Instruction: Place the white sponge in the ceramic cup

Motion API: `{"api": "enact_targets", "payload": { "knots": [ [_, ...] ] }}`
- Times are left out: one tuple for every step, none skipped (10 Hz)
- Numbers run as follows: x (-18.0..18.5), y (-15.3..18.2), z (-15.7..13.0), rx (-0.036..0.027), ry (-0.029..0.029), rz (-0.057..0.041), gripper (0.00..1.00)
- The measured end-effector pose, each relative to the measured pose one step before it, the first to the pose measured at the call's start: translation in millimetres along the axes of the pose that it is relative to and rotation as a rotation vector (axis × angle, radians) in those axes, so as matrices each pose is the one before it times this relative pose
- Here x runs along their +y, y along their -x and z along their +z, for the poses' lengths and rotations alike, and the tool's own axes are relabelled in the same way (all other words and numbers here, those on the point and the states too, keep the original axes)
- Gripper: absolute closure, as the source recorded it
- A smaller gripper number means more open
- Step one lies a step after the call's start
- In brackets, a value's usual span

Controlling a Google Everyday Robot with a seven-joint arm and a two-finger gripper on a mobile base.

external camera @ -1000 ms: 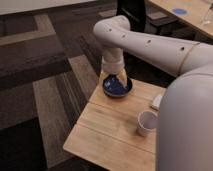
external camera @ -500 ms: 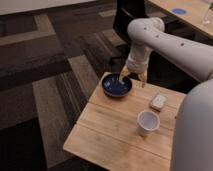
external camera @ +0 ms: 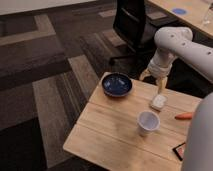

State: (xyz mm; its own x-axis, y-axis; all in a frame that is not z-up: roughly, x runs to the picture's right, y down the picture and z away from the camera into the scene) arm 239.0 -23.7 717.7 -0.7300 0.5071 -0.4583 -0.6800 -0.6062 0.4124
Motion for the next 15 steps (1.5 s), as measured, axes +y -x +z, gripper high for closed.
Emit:
{"api": "enact_targets", "payload": {
  "knots": [
    [-0.59,0.35,-0.13,-0.00032,0.0,0.001,0.35],
    [-1.05,0.48,-0.08,-0.00004,0.00005,0.00176,0.35],
    [1.35,-0.71,0.12,0.00026,0.00007,-0.00234,0.35],
    [0.1,0.68,0.09,-0.00136,-0.0011,-0.00039,0.35],
    [-10.0,14.25,6.43,-0.02541,-0.04239,-0.02537,0.35],
    [-5.8,12.9,8.78,-0.02636,-0.04366,-0.06968,0.35],
    [2.65,12.81,9.62,-0.02457,-0.01539,-0.11318,0.35],
    [1.59,6.36,2.21,-0.01443,0.00286,-0.03478,0.35],
    [2.82,7.75,3.07,-0.01773,0.00615,-0.03838,0.35],
    [0.26,1.76,0.48,-0.00465,0.00157,-0.00708,0.35],
    [-0.22,-0.12,0.26,0.0005,-0.00024,0.00021,0.35],
    [0.11,-0.33,0.45,0.00022,-0.00119,-0.00144,0.35],
    [0.35,0.44,0.0,-0.00094,0.0012,-0.00207,0.35],
    [-0.43,2.69,7.03,0.00471,0.00347,0.00129,0.35],
    [-2.95,10.56,16.06,-0.00049,0.013,-0.00488,0.35]
  ]
}}
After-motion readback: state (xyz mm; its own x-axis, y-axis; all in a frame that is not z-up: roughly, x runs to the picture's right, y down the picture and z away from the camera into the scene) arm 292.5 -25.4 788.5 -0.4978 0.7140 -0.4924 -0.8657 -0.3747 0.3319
